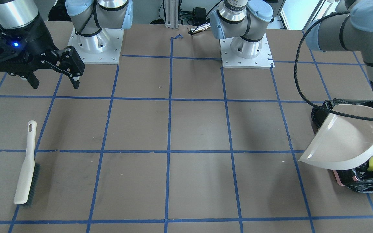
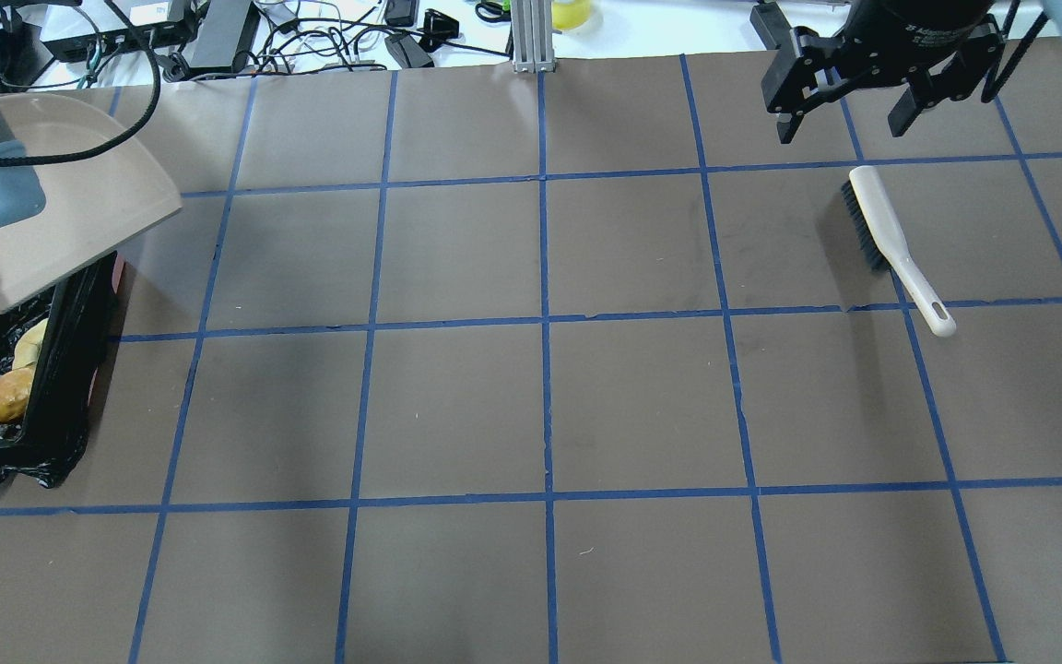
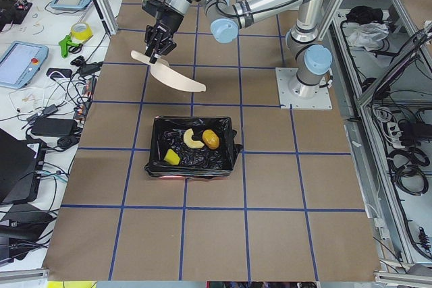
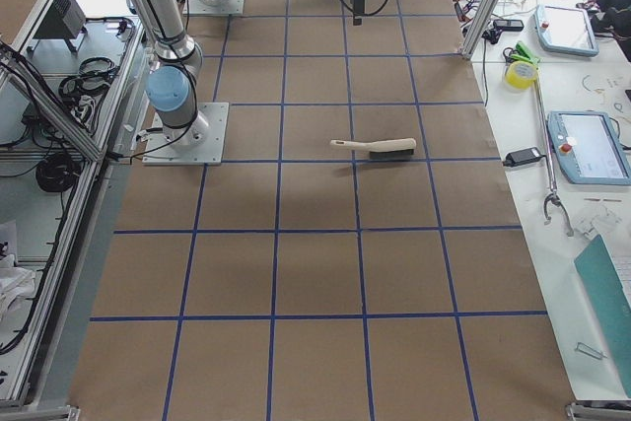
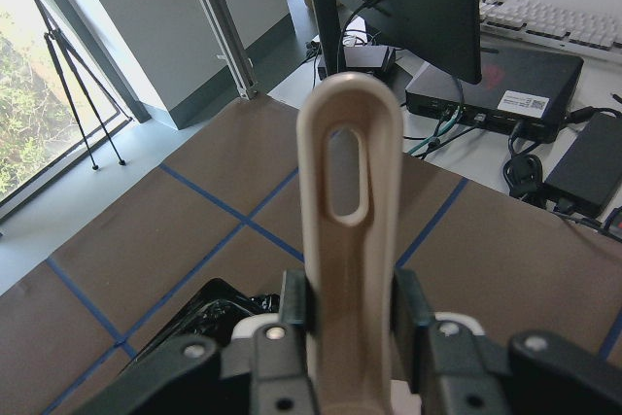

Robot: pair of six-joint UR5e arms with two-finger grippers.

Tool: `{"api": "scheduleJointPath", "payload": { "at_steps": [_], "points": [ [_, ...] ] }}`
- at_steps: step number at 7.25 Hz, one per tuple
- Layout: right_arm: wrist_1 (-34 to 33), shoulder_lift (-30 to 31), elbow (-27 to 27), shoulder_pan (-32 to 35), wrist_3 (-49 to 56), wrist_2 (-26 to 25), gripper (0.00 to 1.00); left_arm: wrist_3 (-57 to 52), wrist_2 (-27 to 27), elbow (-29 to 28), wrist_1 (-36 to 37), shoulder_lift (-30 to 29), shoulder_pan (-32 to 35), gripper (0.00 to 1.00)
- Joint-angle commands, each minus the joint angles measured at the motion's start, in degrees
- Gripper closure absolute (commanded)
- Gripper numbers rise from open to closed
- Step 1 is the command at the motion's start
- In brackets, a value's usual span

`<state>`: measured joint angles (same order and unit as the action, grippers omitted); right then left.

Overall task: Sweep and dump trash into bin
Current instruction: 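Bring the emptied dustpan back down onto the table with the left gripper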

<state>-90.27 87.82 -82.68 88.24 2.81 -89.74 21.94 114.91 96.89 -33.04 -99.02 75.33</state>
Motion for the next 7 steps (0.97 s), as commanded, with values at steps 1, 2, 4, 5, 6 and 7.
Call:
{"api": "scheduleJointPath", "payload": {
  "at_steps": [1, 2, 4, 5, 6, 7],
  "points": [
    [0.0, 0.0, 0.0, 0.0, 0.0, -0.1, 0.00, 17.9, -1.1, 0.1, -8.0, -0.7, 2.0, 1.00],
    [0.0, 0.0, -0.1, 0.0, -0.1, -0.1, 0.00, 26.0, -3.9, 0.0, -10.6, -1.4, 2.6, 1.00],
    [0.0, 0.1, -0.1, 0.0, 0.0, -0.1, 0.00, 37.5, -12.1, 0.2, -15.4, -2.7, 2.7, 1.00],
    [0.0, 0.0, -0.2, 0.0, 0.0, -0.1, 0.00, 41.6, -12.3, 0.1, -16.8, -4.1, 3.0, 1.00],
    [-0.1, 0.0, -0.2, 0.0, 0.0, -0.2, 0.00, 45.4, -15.5, 0.1, -17.7, -5.6, 3.5, 1.00],
    [0.0, 0.1, -0.2, 0.0, 0.0, -0.1, 0.00, 47.9, -18.4, 0.0, -17.7, -7.3, 3.7, 1.00]
  ]
}}
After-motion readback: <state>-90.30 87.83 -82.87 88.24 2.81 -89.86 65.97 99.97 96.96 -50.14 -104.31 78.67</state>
